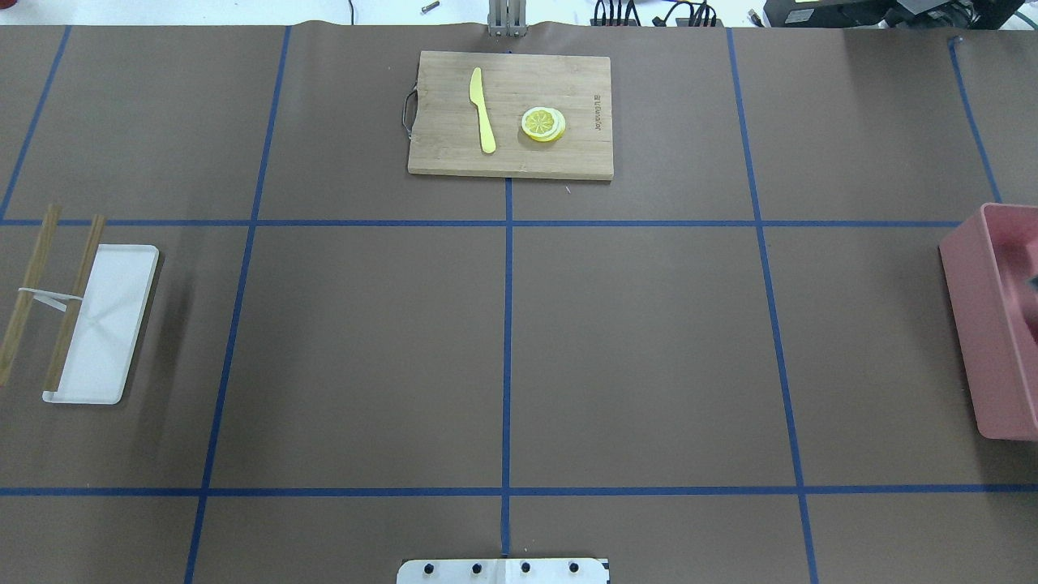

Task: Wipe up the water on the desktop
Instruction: 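Lower the cloth into the pink bin and open the right gripper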

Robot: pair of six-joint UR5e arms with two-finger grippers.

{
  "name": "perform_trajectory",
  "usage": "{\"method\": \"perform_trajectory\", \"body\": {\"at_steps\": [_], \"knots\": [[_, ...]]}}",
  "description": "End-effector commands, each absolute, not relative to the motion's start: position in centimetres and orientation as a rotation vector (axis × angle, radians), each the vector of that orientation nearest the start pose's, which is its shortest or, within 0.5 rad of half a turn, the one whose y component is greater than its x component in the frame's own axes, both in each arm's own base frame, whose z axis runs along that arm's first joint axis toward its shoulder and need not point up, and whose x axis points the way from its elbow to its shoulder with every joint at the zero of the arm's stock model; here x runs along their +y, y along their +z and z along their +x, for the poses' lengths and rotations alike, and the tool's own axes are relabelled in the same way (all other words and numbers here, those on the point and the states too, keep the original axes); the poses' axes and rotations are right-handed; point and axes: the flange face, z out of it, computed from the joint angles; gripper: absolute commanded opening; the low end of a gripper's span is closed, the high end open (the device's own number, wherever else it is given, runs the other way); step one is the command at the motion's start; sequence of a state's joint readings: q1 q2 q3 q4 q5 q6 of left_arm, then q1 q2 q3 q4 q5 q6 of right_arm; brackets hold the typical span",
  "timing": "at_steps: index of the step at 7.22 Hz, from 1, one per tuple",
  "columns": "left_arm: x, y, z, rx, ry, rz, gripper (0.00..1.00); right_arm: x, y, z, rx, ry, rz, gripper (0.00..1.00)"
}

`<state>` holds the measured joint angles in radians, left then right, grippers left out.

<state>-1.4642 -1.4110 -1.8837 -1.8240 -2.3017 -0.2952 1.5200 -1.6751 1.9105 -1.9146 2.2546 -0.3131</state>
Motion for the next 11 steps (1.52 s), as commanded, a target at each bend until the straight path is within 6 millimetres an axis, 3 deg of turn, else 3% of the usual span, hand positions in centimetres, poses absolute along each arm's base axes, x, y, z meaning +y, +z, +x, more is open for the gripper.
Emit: {"method": "perform_trajectory", "body": {"at_steps": [1,3,5,6,7,8,10,11], "knots": [[-42.2,57.2,-2.7,0.755,0.045,0.238,0.98,-45.0,62.6,3.8,-0.799,-0.309,0.011,1.0],[-41.8,59.5,-4.1,0.624,0.056,0.249,0.98,-45.4,64.8,4.6,-0.784,-0.35,0.154,1.0],[-42.2,59.6,-4.7,0.594,0.036,0.235,0.98,-47.5,64.8,6.9,-0.78,-0.208,0.145,1.0],[-43.1,59.1,-6.0,0.589,-0.014,0.181,0.98,-48.8,63.0,7.3,-0.789,-0.082,0.13,1.0],[-45.5,57.2,-7.2,0.587,-0.063,0.119,0.98,-49.8,61.6,7.3,-0.796,-0.041,0.134,1.0],[-46.5,56.0,-8.0,0.626,-0.097,0.08,0.98,-50.3,61.1,7.4,-0.795,-0.044,0.143,1.0],[-47.9,58.3,-7.3,0.708,-0.098,0.057,0.98,-50.0,61.6,7.2,-0.819,-0.039,0.13,1.0],[-48.5,60.8,-7.3,0.711,-0.092,0.076,0.98,-49.7,62.1,7.0,-0.847,-0.034,0.113,1.0]]}}
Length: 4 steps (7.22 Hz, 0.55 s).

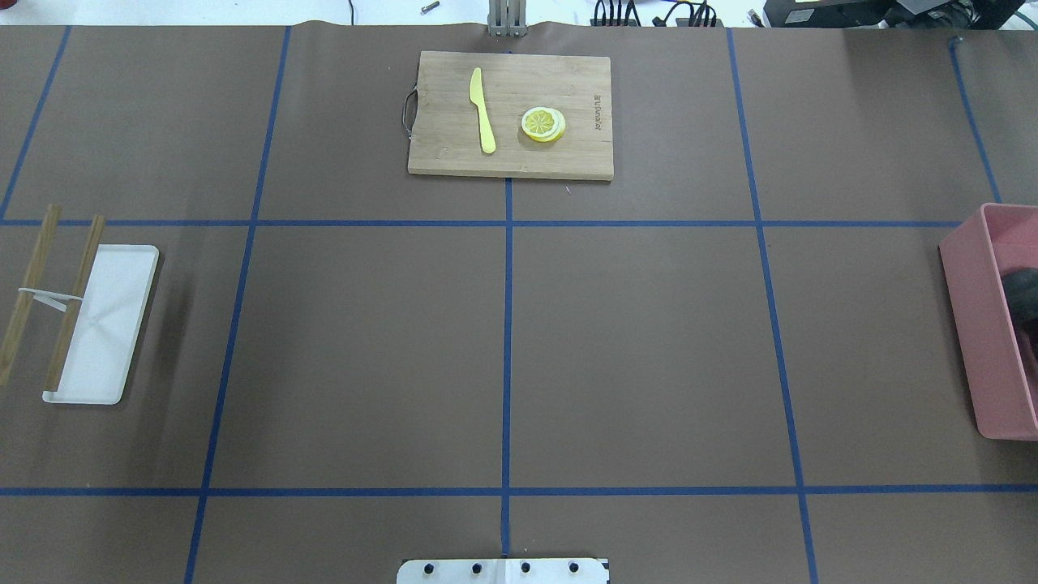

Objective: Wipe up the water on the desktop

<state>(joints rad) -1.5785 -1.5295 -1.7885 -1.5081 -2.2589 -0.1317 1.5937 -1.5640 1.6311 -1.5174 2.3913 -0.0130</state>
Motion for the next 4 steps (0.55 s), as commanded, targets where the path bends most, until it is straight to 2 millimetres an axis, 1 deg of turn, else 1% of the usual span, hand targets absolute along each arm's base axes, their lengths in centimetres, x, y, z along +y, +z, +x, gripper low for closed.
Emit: {"method": "perform_trajectory", "body": {"at_steps": [1,2,4], "knots": [[-48.73,62.34,-7.23,0.723,-0.088,0.084,0.98,-49.45,62.66,6.98,-0.849,-0.028,0.102,1.0],[-48.63,62.96,-7.12,0.737,-0.09,0.075,0.98,-49.38,62.72,6.97,-0.851,-0.028,0.102,1.0],[-48.57,63.02,-7.12,0.737,-0.09,0.075,0.98,-49.32,62.93,6.89,-0.851,-0.029,0.099,1.0]]}}
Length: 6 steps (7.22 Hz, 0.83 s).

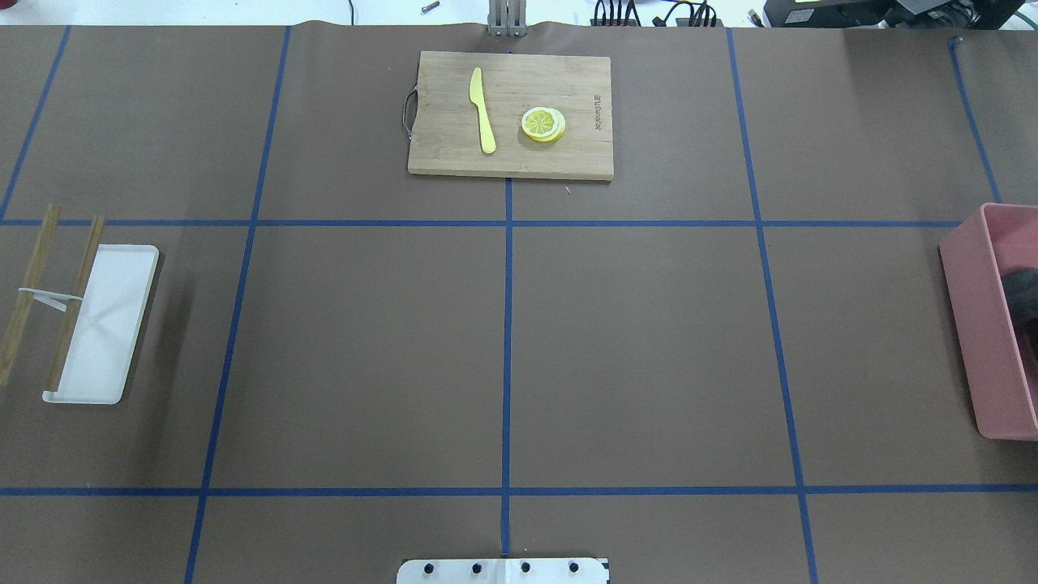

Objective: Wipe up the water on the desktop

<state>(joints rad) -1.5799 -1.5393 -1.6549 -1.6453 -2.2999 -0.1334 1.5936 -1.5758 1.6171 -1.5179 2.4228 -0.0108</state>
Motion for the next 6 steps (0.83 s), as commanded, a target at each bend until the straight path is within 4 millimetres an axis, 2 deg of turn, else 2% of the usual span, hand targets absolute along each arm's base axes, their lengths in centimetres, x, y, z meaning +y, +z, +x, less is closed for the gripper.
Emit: {"method": "perform_trajectory", "body": {"at_steps": [1,2,6], "knots": [[-48.6,62.9,-7.1,0.737,-0.089,0.077,0.98,-49.2,64.2,6.8,-0.848,-0.022,0.076,1.0],[-48.6,62.9,-7.1,0.737,-0.089,0.077,0.98,-49.1,65.6,6.8,-0.847,-0.018,0.056,1.0],[-48.7,62.8,-7.1,0.739,-0.09,0.077,0.98,-49.7,64.8,6.9,-0.845,-0.019,0.067,1.0]]}}
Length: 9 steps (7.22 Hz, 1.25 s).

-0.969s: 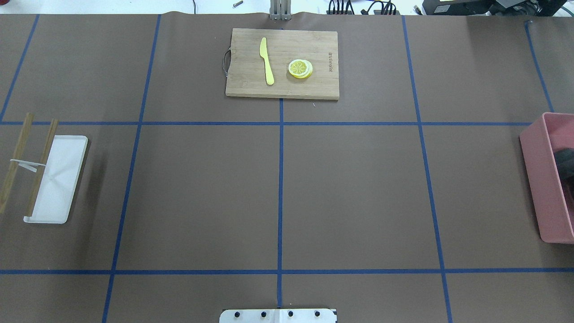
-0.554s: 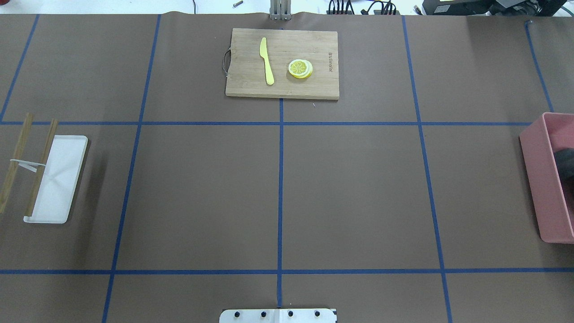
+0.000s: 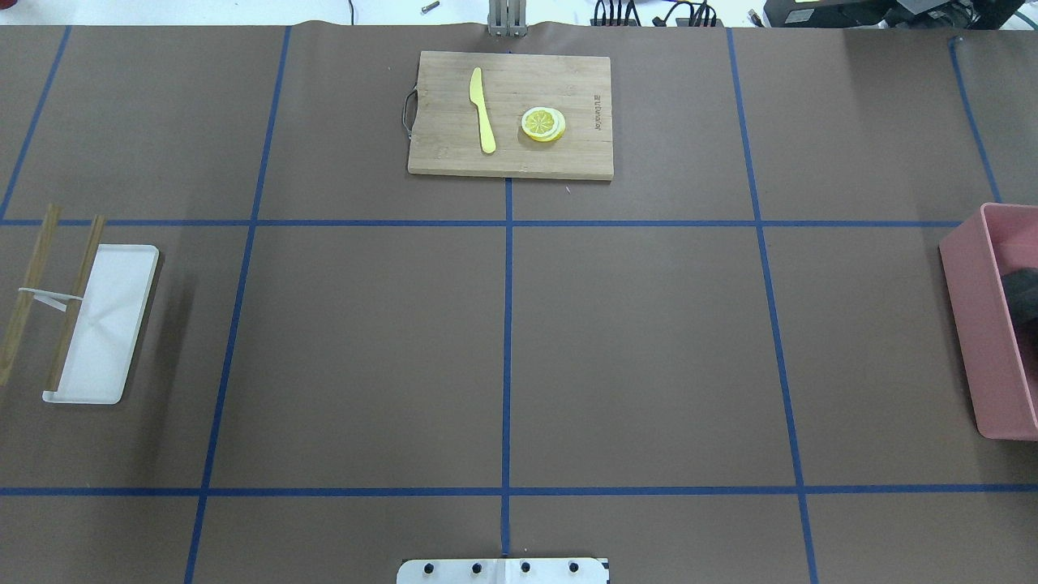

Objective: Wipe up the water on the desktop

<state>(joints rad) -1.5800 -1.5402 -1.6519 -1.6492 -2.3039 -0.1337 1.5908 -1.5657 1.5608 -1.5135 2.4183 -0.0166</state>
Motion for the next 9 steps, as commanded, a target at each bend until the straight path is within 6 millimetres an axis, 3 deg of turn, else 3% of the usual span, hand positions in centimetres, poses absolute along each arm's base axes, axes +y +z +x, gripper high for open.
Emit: {"method": "perform_trajectory", "body": {"at_steps": [1,3,9], "knots": [[-48.64,62.73,-7.1,0.74,-0.093,0.076,0.98,-49.76,64.72,6.88,-0.842,-0.022,0.07,1.0],[-48.53,62.09,-6.4,0.839,-0.091,0.061,0.98,-49.84,64.66,6.91,-0.838,-0.023,0.073,1.0],[-48.54,62.34,-6.41,0.838,-0.091,0.061,0.98,-49.81,64.98,6.84,-0.838,-0.021,0.065,1.0]]}}
